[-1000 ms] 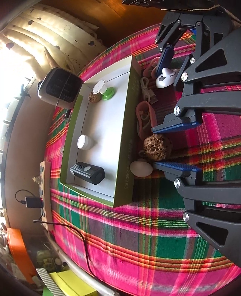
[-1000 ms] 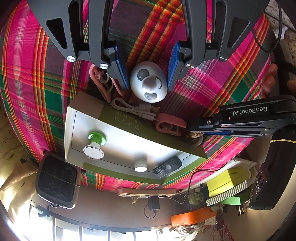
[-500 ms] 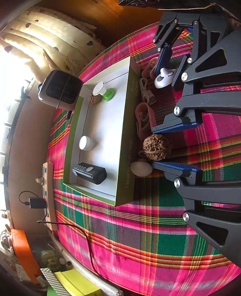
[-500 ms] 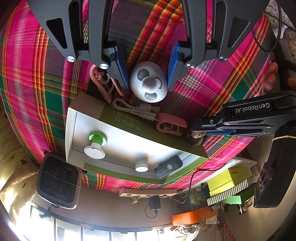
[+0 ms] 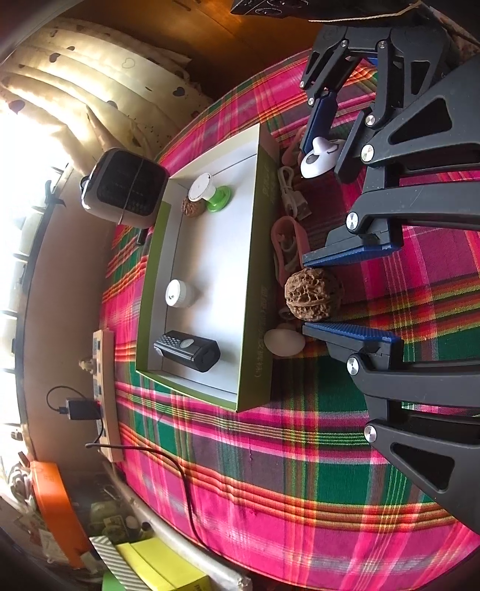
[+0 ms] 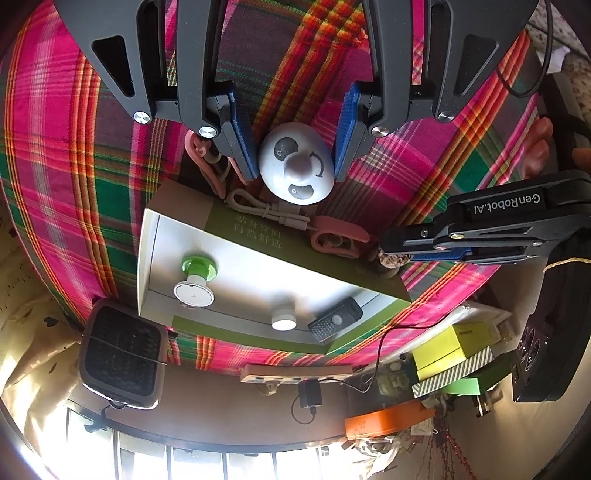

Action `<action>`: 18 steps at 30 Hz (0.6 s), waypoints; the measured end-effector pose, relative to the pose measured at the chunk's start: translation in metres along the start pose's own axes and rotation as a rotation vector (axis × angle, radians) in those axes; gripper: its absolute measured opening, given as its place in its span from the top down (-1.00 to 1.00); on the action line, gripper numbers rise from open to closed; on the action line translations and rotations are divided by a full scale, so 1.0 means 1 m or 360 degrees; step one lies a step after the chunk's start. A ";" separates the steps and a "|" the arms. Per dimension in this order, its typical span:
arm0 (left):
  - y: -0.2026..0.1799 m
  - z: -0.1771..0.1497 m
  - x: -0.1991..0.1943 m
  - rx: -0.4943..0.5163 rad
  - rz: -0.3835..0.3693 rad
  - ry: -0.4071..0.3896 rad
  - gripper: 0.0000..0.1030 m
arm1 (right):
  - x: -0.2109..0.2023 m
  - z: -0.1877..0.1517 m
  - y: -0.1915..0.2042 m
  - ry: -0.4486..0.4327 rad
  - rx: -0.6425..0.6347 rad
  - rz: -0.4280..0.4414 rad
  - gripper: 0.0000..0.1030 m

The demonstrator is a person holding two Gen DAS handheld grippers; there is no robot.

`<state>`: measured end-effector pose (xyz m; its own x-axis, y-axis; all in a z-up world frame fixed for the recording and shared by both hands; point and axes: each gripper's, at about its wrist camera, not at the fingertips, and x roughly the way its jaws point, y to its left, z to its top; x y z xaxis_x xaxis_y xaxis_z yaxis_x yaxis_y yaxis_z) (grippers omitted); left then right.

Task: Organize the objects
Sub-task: 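Close the left tool on the brown ball while the right tool grasps the panda toy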

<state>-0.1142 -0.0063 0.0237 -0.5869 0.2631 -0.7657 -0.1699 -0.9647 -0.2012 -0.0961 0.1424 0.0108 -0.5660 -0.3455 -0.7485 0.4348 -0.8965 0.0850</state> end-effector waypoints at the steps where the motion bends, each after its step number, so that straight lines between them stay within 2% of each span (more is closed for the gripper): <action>1: -0.001 0.000 -0.001 0.0006 -0.0001 -0.0004 0.47 | -0.001 0.000 0.000 -0.0003 -0.0002 0.0000 0.18; 18: -0.007 0.024 -0.014 0.0075 0.0008 -0.0097 0.46 | -0.016 0.023 -0.002 -0.0107 -0.0003 -0.0039 0.18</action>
<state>-0.1239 -0.0032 0.0506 -0.6348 0.2596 -0.7277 -0.2030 -0.9648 -0.1671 -0.1039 0.1439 0.0378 -0.6221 -0.3414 -0.7046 0.4218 -0.9043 0.0657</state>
